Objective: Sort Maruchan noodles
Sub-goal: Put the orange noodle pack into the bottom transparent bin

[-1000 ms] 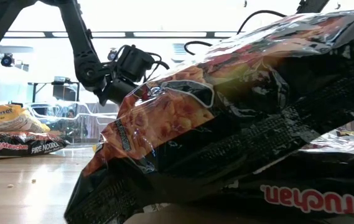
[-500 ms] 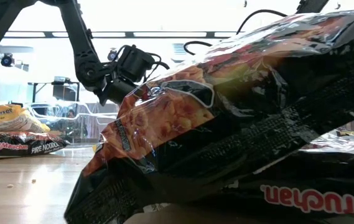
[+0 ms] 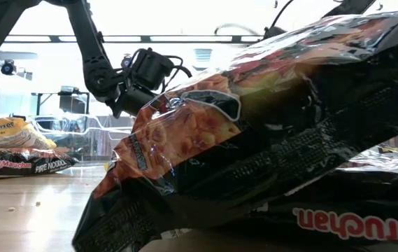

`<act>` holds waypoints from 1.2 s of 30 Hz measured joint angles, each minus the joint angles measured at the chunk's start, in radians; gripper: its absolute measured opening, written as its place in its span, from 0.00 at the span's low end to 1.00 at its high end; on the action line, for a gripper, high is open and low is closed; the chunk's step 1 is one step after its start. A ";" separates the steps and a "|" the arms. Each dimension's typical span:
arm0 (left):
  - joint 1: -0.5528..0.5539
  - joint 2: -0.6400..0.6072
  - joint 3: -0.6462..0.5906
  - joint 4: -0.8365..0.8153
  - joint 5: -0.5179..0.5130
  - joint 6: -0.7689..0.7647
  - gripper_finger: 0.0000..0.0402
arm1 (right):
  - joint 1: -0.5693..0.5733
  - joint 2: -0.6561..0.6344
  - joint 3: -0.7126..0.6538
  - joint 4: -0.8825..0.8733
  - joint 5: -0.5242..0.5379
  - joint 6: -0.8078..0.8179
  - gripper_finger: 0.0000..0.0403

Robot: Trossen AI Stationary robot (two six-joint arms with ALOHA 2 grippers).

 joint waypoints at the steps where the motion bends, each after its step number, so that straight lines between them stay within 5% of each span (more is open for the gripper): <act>1: 0.000 0.000 -0.001 0.006 -0.001 0.023 0.10 | -0.001 -0.023 0.000 -0.001 -0.011 0.000 0.39; 13: 0.000 0.000 -0.003 0.029 0.034 0.245 0.00 | -0.007 -0.176 0.000 -0.092 -0.029 0.025 0.39; 20: -0.016 0.000 -0.004 0.042 0.085 0.245 0.00 | -0.015 -0.106 0.000 -0.106 -0.029 0.087 0.39; 27: -0.022 0.000 -0.001 0.039 0.091 0.250 0.00 | -0.010 -0.028 -0.001 -0.114 -0.212 0.146 0.39; 36: -0.021 0.000 -0.001 0.020 0.084 0.261 0.00 | 0.009 -0.032 -0.001 -0.132 -0.235 0.189 0.37</act>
